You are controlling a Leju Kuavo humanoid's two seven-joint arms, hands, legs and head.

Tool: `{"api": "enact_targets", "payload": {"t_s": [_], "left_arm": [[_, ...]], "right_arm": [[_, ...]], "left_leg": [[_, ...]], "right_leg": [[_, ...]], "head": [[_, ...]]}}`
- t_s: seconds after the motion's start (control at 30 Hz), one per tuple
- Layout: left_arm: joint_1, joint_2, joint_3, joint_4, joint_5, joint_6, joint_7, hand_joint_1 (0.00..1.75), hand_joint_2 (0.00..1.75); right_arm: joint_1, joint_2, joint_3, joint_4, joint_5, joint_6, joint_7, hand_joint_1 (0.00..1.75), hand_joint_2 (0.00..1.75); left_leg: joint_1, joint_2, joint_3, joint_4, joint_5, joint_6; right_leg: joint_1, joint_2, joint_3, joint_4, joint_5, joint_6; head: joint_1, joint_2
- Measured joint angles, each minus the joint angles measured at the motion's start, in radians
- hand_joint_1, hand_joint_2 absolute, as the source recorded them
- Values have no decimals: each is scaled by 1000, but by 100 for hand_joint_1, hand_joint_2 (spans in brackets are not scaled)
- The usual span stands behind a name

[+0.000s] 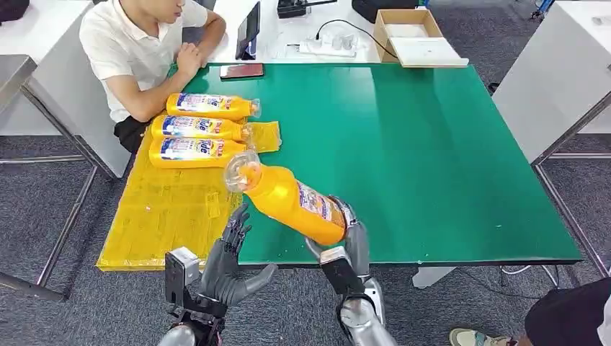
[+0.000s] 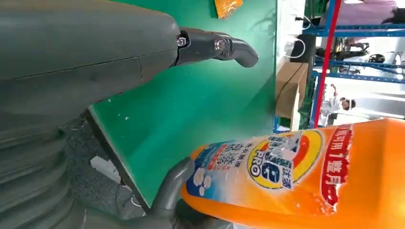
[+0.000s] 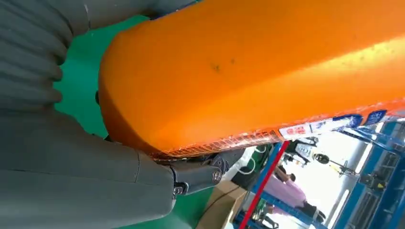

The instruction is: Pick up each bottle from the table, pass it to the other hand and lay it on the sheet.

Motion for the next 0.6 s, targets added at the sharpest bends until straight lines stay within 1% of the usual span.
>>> {"api": "enact_targets", "payload": {"t_s": [0.13, 0.33, 0.6], "left_arm": [[0, 0, 0, 0, 31, -12, 3, 0, 175], [-8, -2, 0, -6, 94, -35, -17, 0, 175], [-18, -7, 1, -11, 156, -61, -37, 0, 175]], "right_arm": [[-5, 5, 23, 13, 3, 6, -4, 175, 175], [-19, 28, 104, 80, 13, 10, -14, 175, 175], [-43, 34, 157, 149, 9, 16, -20, 175, 175]], "left_leg": [[0, 0, 0, 0, 0, 0], [0, 0, 0, 0, 0, 0], [0, 0, 0, 0, 0, 0]], "right_leg": [[0, 0, 0, 0, 0, 0], [0, 0, 0, 0, 0, 0], [0, 0, 0, 0, 0, 0]], "head": [[0, 0], [0, 0], [0, 0]]}}
